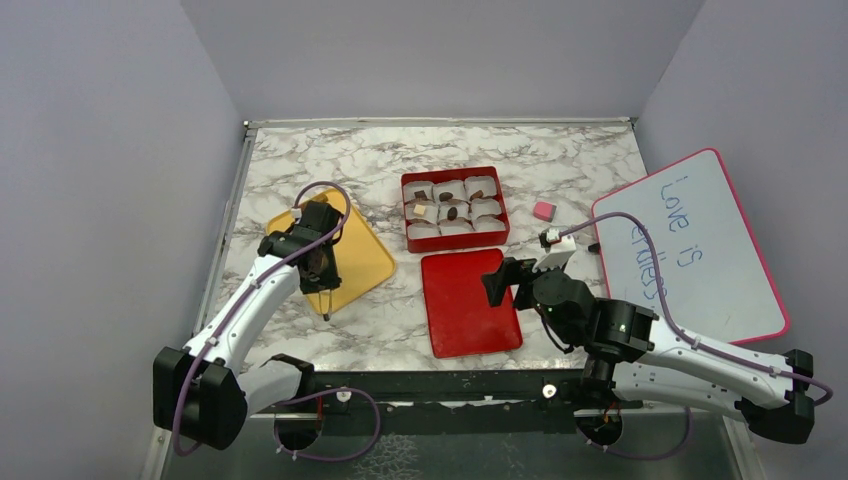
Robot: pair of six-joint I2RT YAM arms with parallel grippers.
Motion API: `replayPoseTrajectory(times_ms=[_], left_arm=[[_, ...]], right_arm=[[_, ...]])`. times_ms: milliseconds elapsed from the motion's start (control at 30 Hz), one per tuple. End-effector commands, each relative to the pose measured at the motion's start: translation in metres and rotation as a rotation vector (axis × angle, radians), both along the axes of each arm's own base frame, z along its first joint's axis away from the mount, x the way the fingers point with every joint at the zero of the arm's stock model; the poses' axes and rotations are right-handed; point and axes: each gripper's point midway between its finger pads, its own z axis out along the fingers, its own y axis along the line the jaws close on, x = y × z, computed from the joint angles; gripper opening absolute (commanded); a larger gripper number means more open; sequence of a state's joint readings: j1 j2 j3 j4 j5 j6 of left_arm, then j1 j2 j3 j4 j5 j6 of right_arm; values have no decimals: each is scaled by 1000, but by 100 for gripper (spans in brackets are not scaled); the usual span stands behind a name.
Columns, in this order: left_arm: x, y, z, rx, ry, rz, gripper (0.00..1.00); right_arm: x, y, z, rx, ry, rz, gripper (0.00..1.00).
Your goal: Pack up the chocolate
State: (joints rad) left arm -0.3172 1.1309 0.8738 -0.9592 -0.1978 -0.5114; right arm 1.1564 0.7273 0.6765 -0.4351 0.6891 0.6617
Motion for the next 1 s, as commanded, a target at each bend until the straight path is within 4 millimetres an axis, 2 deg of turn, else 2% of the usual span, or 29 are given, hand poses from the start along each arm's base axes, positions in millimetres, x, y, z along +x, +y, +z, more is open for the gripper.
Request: replayPoseTrajectory(times_ms=[0,167,367,567,700,967], left_arm=[[4,-6,2,-31,-17,-24,32],[6,-2,6,-12,-26,-8,38],[16,6,21,24,-71,36,38],[3,19,13,92,8,56,39],[4,26,22,126,-5,79,38],[0,4,5,6,28,36,36]], right_arm=[[2,-3,1,9,-10,-17,96],[3,-3,2,12,-15,-19,96],[3,4,3,5,-10,-5,96],[3,3,8,3,-14,-1,96],[2,1,8,24,-21,1,96],[2,-2,7,7,-26,-4,96]])
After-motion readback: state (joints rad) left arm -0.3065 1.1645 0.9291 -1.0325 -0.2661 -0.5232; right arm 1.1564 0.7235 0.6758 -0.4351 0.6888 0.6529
